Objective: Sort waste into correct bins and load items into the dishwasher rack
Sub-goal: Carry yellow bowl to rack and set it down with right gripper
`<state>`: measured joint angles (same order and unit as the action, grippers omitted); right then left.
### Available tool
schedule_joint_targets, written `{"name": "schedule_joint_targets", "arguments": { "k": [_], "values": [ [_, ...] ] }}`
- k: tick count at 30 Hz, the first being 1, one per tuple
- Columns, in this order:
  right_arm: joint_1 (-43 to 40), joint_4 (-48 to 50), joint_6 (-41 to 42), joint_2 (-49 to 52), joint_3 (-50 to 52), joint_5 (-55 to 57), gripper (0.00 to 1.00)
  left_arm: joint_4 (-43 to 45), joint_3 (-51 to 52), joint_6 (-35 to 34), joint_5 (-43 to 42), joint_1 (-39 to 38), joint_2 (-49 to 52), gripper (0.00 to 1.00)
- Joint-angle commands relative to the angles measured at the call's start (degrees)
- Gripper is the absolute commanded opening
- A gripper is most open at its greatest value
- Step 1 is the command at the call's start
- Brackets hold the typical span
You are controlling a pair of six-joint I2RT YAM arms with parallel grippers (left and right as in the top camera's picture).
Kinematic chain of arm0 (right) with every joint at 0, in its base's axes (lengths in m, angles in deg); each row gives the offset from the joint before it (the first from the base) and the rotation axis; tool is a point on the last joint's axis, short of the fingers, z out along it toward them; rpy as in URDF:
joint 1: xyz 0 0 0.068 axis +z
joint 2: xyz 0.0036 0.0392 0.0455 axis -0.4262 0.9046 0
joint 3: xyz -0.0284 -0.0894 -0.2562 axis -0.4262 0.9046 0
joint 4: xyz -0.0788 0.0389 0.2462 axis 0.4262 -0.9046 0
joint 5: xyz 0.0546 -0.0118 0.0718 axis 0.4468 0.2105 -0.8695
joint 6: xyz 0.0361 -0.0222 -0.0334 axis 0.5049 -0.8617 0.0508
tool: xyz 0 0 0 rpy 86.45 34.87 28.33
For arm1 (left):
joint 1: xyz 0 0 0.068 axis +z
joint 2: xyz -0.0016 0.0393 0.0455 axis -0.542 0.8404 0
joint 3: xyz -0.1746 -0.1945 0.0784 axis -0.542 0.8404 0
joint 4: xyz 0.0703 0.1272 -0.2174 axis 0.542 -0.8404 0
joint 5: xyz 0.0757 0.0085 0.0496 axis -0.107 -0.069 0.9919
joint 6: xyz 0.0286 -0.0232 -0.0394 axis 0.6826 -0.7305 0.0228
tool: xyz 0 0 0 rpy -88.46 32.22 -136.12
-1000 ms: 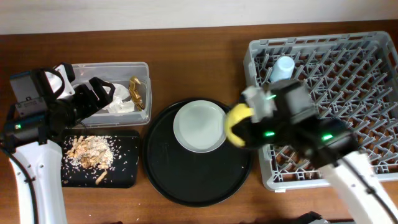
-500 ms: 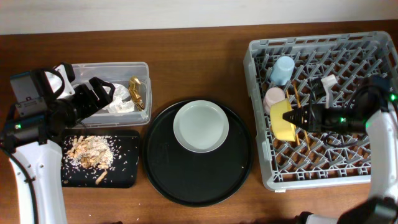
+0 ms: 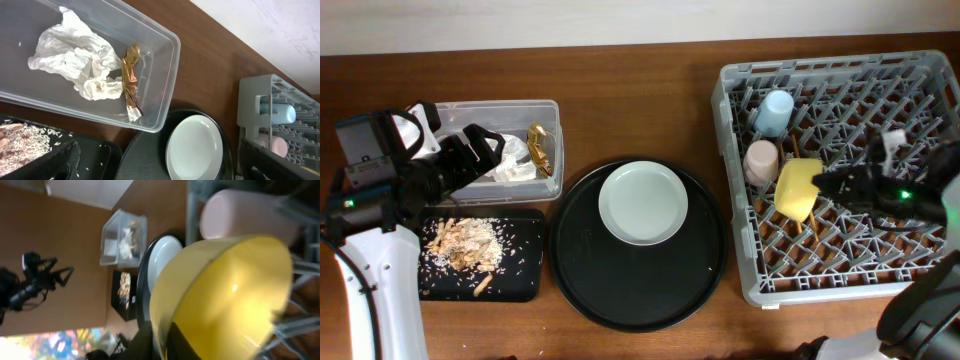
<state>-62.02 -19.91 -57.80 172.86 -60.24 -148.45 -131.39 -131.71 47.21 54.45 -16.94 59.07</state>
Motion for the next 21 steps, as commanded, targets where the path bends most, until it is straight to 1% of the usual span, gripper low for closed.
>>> {"name": "schedule_joint_targets", "arguments": {
  "k": [1, 3, 5, 8, 15, 16, 19, 21],
  "values": [
    [-3.13, -0.02, -0.37, 0.57, -0.44, 0.50, 0.20, 0.13, -0.90, -0.17, -0.22, 0.22, -0.44, 0.99],
    [-4.57, 0.48, -0.37, 0.57, -0.44, 0.52, 0.21, 0.13, -0.90, -0.17, -0.22, 0.22, -0.44, 0.99],
    [-6.14, 1.88, -0.33, 0.57, -0.44, 0.50, 0.25, 0.13, -0.90, -0.17, -0.22, 0.20, -0.44, 0.99],
    [-7.98, 3.28, 1.66, 0.57, -0.44, 0.52, 0.26, 0.13, -0.90, -0.17, -0.22, 0.22, -0.44, 0.99],
    [-12.46, 5.81, 11.61, 0.57, -0.66, 0.79, 0.28, 0.13, -0.90, -0.17, -0.22, 0.22, -0.44, 0.99],
    [-12.90, 5.70, 14.12, 0.55, -1.55, 3.48, 0.28, 0.13, -0.90, -0.17, -0.22, 0.22, -0.44, 0.99],
    [-11.72, 3.32, 15.17, 0.48, -4.48, 10.97, 0.28, 0.13, -0.90, -0.17, -0.22, 0.22, -0.44, 0.99],
    [-9.11, 1.55, 15.15, 0.09, -6.97, 12.85, 0.28, 0.13, -0.90, -0.17, -0.22, 0.22, -0.44, 0.99]
  ]
}}
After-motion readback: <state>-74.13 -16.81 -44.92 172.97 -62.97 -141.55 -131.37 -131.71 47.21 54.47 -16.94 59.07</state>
